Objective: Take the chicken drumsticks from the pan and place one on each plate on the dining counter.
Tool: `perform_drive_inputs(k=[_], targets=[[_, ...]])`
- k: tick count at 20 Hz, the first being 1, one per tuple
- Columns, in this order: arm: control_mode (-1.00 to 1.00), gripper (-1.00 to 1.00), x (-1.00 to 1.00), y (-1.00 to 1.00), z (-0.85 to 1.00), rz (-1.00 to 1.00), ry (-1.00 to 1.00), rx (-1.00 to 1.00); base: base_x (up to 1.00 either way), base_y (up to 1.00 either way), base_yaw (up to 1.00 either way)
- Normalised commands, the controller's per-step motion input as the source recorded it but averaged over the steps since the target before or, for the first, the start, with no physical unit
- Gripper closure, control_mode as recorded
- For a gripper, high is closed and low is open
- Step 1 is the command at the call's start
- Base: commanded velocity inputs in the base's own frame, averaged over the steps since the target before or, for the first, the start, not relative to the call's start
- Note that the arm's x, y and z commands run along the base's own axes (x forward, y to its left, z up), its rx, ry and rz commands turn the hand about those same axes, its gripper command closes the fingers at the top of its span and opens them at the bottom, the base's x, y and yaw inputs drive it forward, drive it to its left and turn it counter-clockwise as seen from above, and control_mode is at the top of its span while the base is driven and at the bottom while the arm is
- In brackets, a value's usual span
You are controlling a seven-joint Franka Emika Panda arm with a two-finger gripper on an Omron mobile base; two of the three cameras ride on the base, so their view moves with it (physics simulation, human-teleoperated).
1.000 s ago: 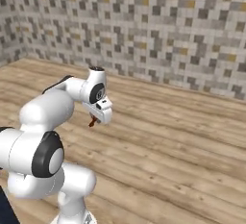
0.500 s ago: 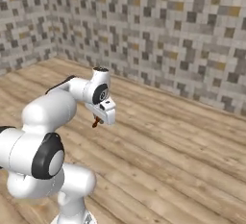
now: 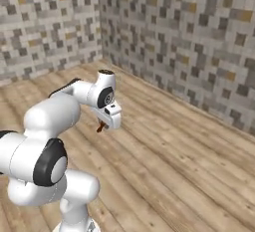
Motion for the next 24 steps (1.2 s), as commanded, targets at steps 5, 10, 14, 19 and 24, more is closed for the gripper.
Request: perform_drive_inputs(k=[5, 10, 14, 19, 24], targets=[[1.00, 1.00, 0.00, 0.00, 0.00, 0.00, 0.00, 0.00, 1.00, 0.02, 0.51], [1.00, 1.00, 0.00, 0.00, 0.00, 0.00, 0.00, 0.00, 0.93, 0.14, 0.55], [1.00, 1.00, 0.00, 0.00, 0.00, 0.00, 0.00, 0.00, 0.96, 0.18, 0.53], [1.00, 1.00, 0.00, 0.00, 0.00, 0.00, 0.00, 0.00, 1.00, 0.17, 0.49], [1.00, 1.00, 0.00, 0.00, 0.00, 0.00, 0.00, 0.00, 1.00, 0.17, 0.44]])
